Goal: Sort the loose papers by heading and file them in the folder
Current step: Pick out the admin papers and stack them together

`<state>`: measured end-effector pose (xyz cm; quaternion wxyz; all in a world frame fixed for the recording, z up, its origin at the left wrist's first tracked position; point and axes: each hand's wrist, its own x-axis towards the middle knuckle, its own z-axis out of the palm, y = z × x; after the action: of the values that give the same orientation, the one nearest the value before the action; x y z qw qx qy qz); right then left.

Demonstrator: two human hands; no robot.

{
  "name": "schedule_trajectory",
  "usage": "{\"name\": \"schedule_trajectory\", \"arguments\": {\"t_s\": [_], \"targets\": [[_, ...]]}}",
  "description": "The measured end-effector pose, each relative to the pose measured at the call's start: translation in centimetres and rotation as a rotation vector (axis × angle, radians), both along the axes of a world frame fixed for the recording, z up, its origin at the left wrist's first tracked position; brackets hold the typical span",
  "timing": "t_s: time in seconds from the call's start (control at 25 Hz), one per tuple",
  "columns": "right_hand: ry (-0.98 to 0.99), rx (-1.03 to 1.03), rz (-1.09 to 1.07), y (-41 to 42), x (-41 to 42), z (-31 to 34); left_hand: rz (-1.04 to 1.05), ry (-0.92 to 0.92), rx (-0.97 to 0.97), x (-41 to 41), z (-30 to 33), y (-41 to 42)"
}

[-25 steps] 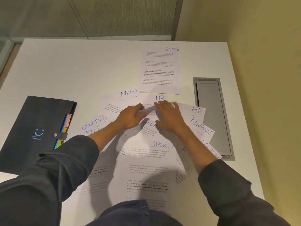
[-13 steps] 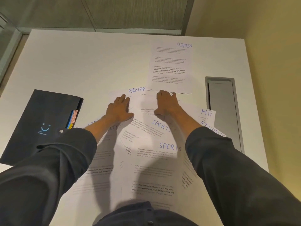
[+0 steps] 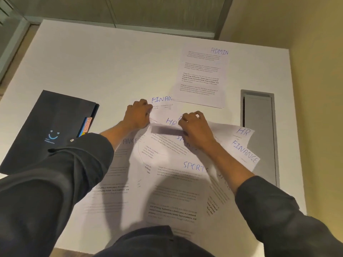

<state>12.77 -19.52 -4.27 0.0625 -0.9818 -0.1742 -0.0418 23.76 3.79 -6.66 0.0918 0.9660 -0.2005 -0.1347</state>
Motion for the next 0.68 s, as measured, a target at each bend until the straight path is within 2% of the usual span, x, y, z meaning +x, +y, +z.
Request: {"name": "schedule_trajectory", "arguments": {"t_s": [0.24,0.52,0.68], "targets": [[0.089,0.006,-0.003,1.0,-3.9,0.3,0.006,0.049,0.104,0.2,0.5,-1.1],[0.192,0.004,-0.03,1.5,-6.0,0.7,-0.02,0.074,0.137,-0.6,0.4,-1.7],[0.218,0.021,-0.074,1.6,-6.6,1.4,-0.147,0.094,0.144,-0.9,1.0,-2.7]]}}
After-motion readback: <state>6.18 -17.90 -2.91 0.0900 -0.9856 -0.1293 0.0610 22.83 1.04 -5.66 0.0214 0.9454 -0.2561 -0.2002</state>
